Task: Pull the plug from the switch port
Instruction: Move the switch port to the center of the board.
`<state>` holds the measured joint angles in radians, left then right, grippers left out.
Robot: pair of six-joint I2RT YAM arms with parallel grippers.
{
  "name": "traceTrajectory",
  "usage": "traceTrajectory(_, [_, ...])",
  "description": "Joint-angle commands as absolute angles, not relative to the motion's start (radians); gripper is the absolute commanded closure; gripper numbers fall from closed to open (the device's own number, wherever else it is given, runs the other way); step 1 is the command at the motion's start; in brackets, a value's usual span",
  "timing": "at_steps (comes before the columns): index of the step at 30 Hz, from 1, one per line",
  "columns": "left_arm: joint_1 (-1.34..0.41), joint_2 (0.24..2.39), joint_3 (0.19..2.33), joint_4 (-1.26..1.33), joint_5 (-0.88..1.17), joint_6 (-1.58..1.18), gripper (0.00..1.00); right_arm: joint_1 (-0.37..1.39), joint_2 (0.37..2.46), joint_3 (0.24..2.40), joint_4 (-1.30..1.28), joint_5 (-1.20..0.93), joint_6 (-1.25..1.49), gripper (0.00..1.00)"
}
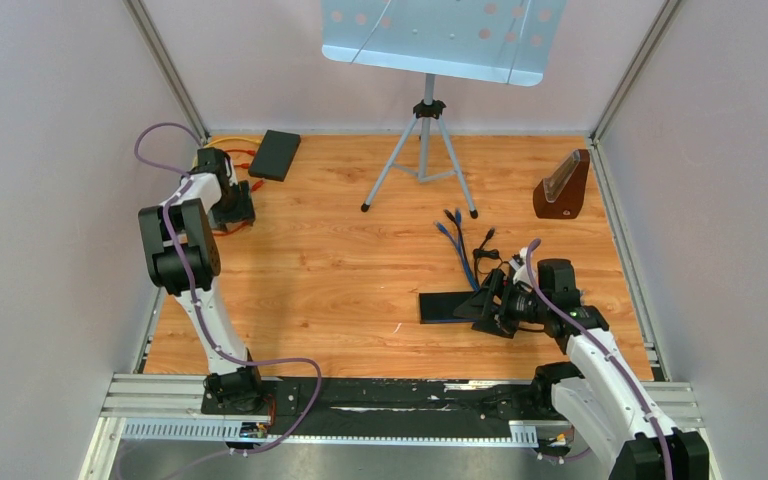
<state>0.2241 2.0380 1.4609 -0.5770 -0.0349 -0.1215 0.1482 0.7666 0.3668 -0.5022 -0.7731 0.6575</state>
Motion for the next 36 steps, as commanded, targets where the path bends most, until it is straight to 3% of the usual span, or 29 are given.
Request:
traceTrajectory(1, [0.196,1.994,1.414,-0.663,-0.025,-0.048,0.37,0.152,0.741,0.355,-0.465,-0.798,0.664,0.22])
traceTrajectory(14, [0.034,1.874,1.191,-0.702,-0.006,-0.157,0.61,0.153,0.681,0.324,-0.480,-0.815,0.666,0.21])
traceTrajectory(22, [-0.063,1.816,1.077,-0.692,0.092,-0.309,0.68,0.152,0.693,0.335,-0.480,-0.821,0.661,0.21])
traceTrajectory(36, [-0.350,1.618,0.832,-0.581,0.157,-0.622,0.69,0.153,0.685,0.395,-0.524,-0.864,0.637,0.22])
